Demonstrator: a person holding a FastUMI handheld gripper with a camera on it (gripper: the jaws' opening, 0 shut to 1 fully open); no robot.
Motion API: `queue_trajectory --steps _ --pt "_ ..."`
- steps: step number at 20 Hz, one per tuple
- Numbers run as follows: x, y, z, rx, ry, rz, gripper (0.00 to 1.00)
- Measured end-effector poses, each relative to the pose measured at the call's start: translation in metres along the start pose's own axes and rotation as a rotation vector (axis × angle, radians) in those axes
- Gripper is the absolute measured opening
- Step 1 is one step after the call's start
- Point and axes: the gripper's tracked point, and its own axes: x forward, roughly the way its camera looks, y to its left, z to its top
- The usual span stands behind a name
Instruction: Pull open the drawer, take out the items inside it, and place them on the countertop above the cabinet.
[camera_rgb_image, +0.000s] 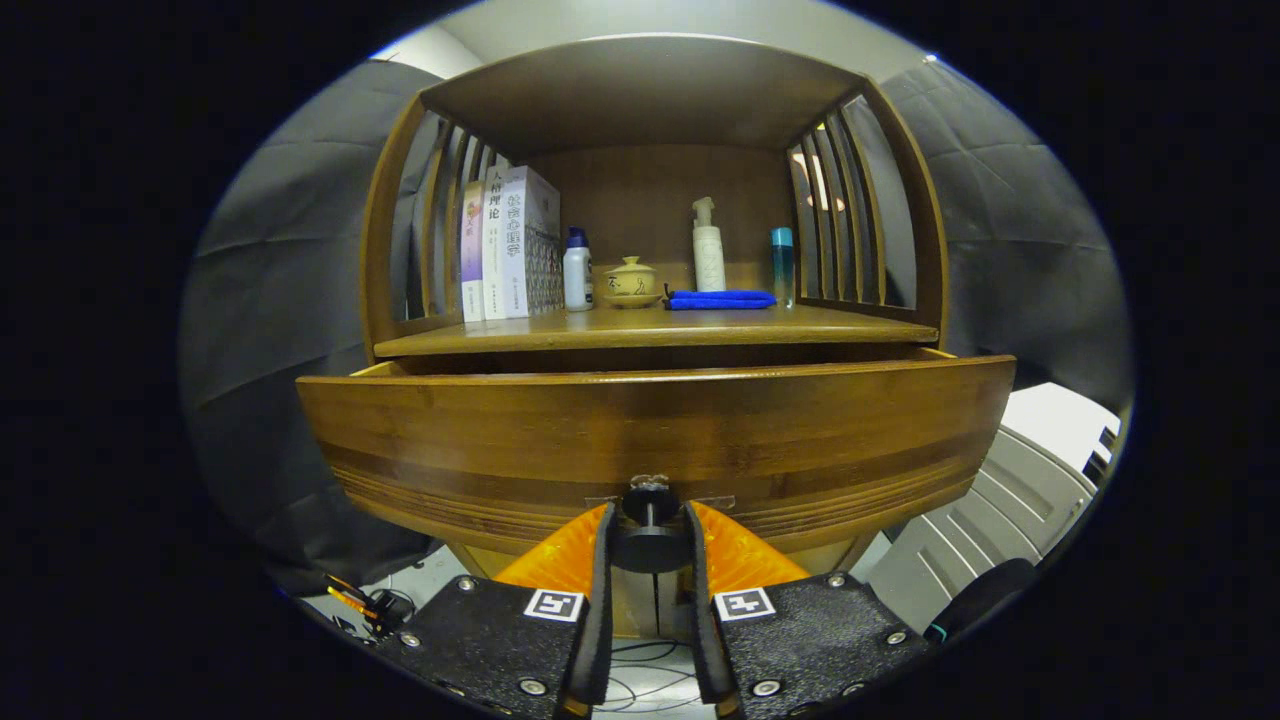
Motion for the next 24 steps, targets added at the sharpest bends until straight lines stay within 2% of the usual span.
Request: queue_trajectory --steps 13,20,24 --pt "-0.079 0.007 -0.026 0.011 0.062 0.025 0.34" --pt "-0.1 0.015 -0.031 -0.023 0.077 0.042 0.34" --pt "-0.101 0.016 -0.03 0.006 0.091 0.054 0.34"
